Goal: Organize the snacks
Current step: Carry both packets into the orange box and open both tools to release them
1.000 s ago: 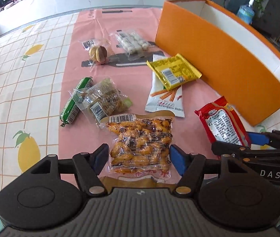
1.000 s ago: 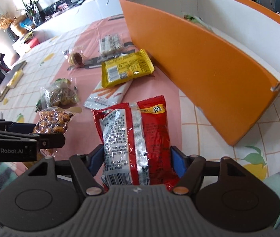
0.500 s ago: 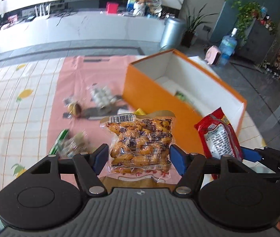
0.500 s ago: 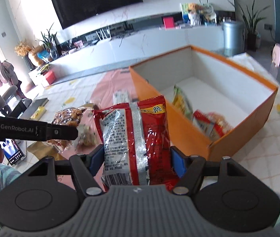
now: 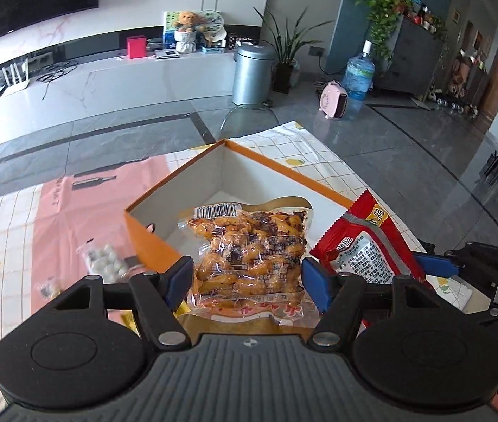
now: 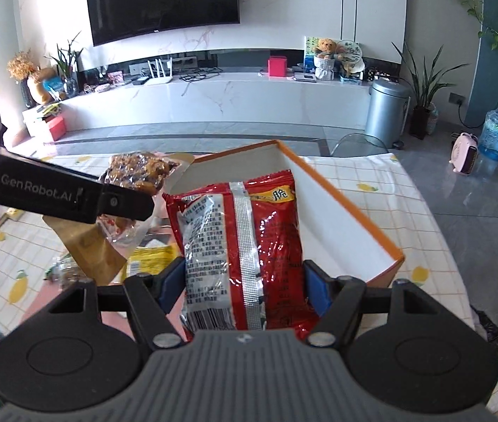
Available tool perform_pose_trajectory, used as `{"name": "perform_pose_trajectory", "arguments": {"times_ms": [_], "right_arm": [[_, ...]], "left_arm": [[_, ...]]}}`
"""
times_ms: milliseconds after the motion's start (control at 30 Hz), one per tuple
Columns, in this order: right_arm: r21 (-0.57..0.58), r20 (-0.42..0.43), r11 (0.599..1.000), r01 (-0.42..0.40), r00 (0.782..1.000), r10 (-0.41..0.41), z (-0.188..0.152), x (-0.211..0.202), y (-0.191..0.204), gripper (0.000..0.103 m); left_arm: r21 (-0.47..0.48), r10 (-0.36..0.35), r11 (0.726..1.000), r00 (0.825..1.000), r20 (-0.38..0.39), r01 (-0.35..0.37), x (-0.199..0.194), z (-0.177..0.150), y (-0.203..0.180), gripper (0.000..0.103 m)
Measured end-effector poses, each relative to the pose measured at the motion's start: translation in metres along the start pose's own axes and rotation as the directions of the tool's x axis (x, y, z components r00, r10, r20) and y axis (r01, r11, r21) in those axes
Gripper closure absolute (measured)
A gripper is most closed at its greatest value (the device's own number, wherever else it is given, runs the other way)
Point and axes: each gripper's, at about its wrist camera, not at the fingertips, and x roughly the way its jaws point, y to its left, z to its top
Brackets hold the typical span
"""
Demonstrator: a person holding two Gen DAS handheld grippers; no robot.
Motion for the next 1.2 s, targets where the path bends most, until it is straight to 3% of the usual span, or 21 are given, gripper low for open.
{"name": "perform_pose_trajectory", "arguments": {"times_ms": [400,500,767,1033,1200], "right_arm": [[-0.081,-0.145,0.992,0.096,0.984,-0.108,0.031,0.088,-0.042,0.035],[-0.098,-0.18,0.989,0.107,0.976,-0.123,0.032,0.107,-0.047,0.035],[-0.127,-0.281,0.989,0.078,0.953,-0.111,0.03,0.152,-0.05,0.035],[-0.145,-0.39,0.988,0.058,0.914,-0.111,0.019,0.188,-0.054,0.035],[-0.147,-0.415,0.987,0.062,0.902,-0.118,0.016,0.196,-0.058,0.035]], "left_arm": [[0.179,0.077,0.982,0.994,-0.074,-0.063,0.079,0.043,-0.018,0.026],[0.23,0.116,0.969,0.987,-0.115,-0.087,0.104,0.043,-0.019,0.026],[0.302,0.139,0.951,0.961,-0.241,-0.062,0.154,0.037,-0.015,0.026],[0.347,0.182,0.935,0.939,-0.293,-0.073,0.179,0.032,-0.014,0.025],[0.356,0.194,0.932,0.927,-0.322,-0.071,0.188,0.028,-0.014,0.025]]}}
